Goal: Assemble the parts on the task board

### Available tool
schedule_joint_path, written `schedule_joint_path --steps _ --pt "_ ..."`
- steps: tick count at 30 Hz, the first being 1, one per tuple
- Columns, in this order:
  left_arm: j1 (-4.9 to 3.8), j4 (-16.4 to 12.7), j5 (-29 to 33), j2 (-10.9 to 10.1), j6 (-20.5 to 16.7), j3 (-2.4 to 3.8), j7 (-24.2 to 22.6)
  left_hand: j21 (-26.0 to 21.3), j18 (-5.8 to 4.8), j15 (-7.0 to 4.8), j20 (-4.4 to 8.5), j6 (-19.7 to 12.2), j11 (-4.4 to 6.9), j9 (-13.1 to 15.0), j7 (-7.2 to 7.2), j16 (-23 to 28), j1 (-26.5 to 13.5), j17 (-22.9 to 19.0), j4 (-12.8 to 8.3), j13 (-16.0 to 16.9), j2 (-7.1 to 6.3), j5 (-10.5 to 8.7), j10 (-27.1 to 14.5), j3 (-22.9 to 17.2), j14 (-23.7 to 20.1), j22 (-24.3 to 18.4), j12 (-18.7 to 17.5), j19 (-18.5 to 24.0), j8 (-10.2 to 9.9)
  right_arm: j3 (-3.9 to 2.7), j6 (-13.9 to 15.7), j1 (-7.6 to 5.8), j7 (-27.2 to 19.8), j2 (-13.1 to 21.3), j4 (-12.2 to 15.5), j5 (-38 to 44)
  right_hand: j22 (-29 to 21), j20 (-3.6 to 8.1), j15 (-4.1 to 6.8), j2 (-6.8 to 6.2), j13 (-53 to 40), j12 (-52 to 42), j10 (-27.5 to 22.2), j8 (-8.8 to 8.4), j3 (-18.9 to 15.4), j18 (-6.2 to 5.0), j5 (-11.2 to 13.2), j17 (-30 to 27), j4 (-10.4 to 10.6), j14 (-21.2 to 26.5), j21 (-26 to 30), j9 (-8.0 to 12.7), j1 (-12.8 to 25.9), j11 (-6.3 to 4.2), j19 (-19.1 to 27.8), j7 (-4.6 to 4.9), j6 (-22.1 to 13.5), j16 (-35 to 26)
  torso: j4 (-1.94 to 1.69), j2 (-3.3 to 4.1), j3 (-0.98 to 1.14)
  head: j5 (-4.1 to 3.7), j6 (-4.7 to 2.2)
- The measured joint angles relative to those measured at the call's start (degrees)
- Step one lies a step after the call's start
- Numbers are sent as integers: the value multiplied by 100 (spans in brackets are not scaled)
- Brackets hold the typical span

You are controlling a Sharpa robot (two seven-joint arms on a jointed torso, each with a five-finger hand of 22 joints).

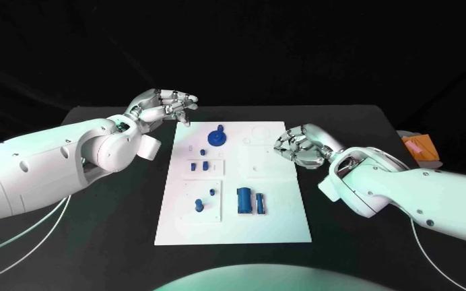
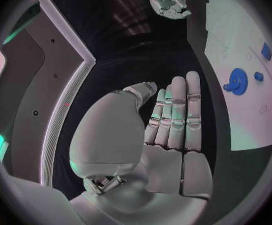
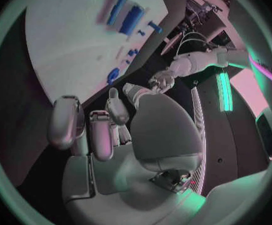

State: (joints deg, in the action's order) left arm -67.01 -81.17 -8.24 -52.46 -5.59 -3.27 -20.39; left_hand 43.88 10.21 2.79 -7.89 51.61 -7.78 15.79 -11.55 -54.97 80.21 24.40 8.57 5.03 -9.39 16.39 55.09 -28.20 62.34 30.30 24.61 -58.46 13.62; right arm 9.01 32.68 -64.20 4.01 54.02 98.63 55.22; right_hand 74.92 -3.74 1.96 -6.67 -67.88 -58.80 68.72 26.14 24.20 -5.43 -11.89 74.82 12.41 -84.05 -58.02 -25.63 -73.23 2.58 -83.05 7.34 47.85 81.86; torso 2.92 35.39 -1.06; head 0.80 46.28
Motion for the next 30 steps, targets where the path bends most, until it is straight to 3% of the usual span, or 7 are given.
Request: schedule_joint_path --steps 6,10,13,18,26,27,30 --pt "128 496 180 323 -272 -4 -261 -290 -1 84 -82 -3 -13 26 -3 216 -7 -135 76 -29 -8 -94 -118 76 -428 -144 -37 232 -35 -29 -81 -172 -1114 -432 -1259 -2067 -1214 -164 -186 10 1564 1784 -1328 -1 220 -433 -21 -1587 -214 796 3228 -24 -166 186 882 176 -377 -1461 1 -126 -3 -31 -355" --pt "200 918 380 569 -483 -1 -456 -1122 0 299 -294 -134 -158 48 -106 1069 -7 -590 152 -125 -8 -178 -368 152 -1108 -634 -286 751 -132 -69 -259 -205 -1652 -804 -2126 -3142 -2048 -341 -389 -58 2965 3093 -1789 -130 652 -432 183 -3140 -414 2382 4389 92 -406 359 1707 250 -389 -3296 -4 -213 6 -25 -613" --pt "254 1220 554 758 -583 5 -592 -2067 -1 510 -559 -417 -285 -42 -80 1983 -62 -984 271 -136 28 -515 -553 309 -1500 -1248 -598 1112 -312 -94 -469 -219 -1963 -1043 -2739 -3789 -2670 -554 -669 -87 4114 3964 -1698 -336 888 -433 401 -3914 -650 3223 5086 254 -444 525 2411 330 -423 -4473 -9 -259 20 -1 -774" --pt "353 1600 817 1022 -663 22 -781 -3353 0 730 -830 -612 -297 -197 -12 3466 -107 -1452 519 -136 62 -764 -717 849 -1939 -2148 -1224 1300 -439 -107 -859 -221 -2287 -1283 -3402 -4461 -3994 -967 -1001 -132 5472 4776 -1567 -802 822 -432 504 -4967 -793 3633 5445 524 -211 740 3114 383 -371 -5990 -18 -308 52 27 -1001" --pt "376 1399 820 981 -759 44 -760 -4114 -676 38 285 -3782 449 -1164 787 4932 -2213 -2157 -421 -393 684 -1381 -4056 2250 -4939 -2791 -2114 4454 -1089 -204 -754 -154 -2287 -1214 -3136 -4509 -6477 -90 -480 411 6440 5565 -5154 -2067 -1404 203 964 -6730 -1091 6871 5687 1926 1754 80 6689 -368 -3357 -7567 -81 -332 65 -4 -1053" --pt "386 1331 820 976 -793 52 -760 -4143 -675 5 337 -3926 485 -1206 825 4992 -2370 -2187 -474 -403 710 -1408 -4208 2302 -5074 -2814 -2150 4600 -1118 -230 -722 -130 -2293 -1204 -3051 -4523 -6627 -22 -439 446 6491 5612 -5407 -2147 -1554 241 999 -6841 -1113 7098 5687 2021 2221 31 6929 -422 -3568 -7660 -108 -344 69 -18 -1078" --pt "424 1055 819 950 -977 89 -758 -4246 -808 -115 526 -4445 608 -1361 964 5203 -4139 -2293 -638 -445 807 -1507 -4753 2515 -5560 -2908 -2280 5121 -1222 -351 -570 -41 -2350 -1170 -2685 -4595 -6994 147 -335 539 6618 5726 -6030 -2344 -1920 347 1079 -7114 -1170 7653 5731 2250 4230 -93 7512 -553 -4083 -7883 -187 -378 85 -52 -1140"
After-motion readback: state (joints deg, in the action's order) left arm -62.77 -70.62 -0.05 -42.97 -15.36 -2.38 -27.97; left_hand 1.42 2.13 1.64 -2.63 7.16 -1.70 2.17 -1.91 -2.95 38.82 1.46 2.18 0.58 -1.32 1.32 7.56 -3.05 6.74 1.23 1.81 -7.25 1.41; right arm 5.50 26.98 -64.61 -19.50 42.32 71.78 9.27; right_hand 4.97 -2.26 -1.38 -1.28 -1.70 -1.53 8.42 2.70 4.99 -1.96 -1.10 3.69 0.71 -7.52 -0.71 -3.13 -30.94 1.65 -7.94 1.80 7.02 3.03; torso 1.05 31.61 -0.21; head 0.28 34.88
